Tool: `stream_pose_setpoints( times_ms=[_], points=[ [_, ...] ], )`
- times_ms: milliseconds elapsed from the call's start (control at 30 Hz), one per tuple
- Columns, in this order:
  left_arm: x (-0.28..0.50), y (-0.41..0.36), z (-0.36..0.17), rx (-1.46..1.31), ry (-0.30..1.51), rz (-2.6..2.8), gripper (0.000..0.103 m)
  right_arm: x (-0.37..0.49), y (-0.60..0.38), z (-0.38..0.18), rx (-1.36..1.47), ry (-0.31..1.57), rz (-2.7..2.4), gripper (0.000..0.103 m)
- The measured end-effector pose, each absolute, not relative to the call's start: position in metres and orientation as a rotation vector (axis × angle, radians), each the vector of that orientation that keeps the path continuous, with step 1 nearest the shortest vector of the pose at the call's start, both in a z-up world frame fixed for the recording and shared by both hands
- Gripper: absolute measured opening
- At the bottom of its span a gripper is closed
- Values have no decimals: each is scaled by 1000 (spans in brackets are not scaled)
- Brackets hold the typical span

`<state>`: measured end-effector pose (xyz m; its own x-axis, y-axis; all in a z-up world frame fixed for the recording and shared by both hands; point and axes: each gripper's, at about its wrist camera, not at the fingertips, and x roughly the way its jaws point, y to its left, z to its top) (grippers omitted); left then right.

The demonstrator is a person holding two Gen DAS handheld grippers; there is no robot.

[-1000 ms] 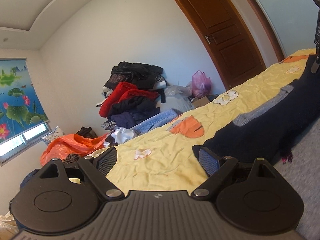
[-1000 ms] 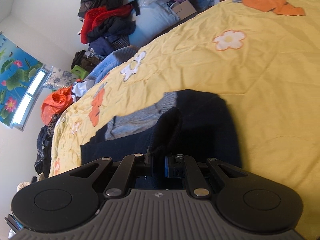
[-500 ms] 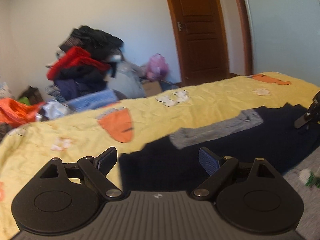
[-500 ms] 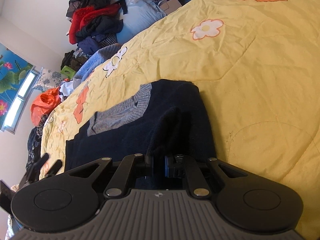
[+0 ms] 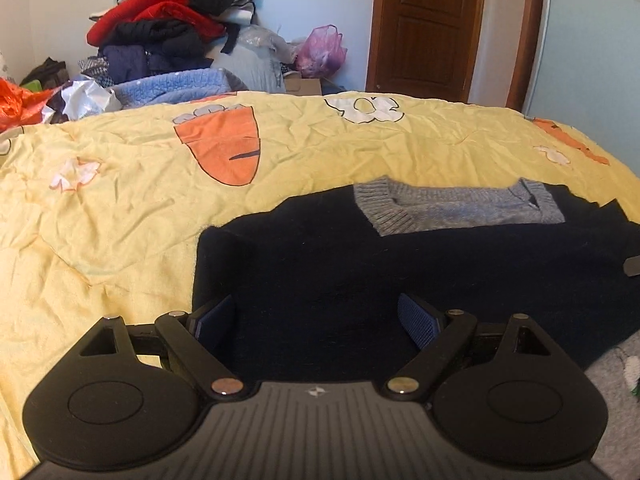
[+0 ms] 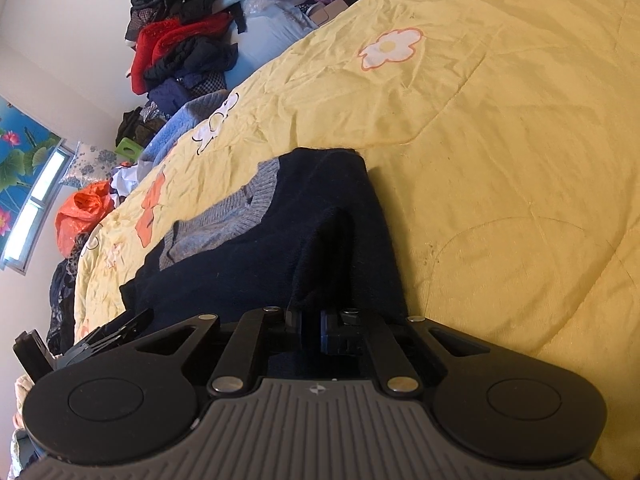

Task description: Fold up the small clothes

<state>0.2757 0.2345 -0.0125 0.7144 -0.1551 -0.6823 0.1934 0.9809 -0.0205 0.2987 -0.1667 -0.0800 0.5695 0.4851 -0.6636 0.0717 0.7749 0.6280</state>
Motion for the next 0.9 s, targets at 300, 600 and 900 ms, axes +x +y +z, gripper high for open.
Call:
stream_pose_setpoints(
  times_ms=[300,600,900],
  points=[
    [266,228,-10,109,686,-116,89,285,-163,-73,687,900,203,23],
    [210,185,25,113,593,-222,90,253,-67,-24,289,662,174,45],
    [228,187,-3,48,753,-157,94,253,-39,-54,146,763,65,45]
  ],
)
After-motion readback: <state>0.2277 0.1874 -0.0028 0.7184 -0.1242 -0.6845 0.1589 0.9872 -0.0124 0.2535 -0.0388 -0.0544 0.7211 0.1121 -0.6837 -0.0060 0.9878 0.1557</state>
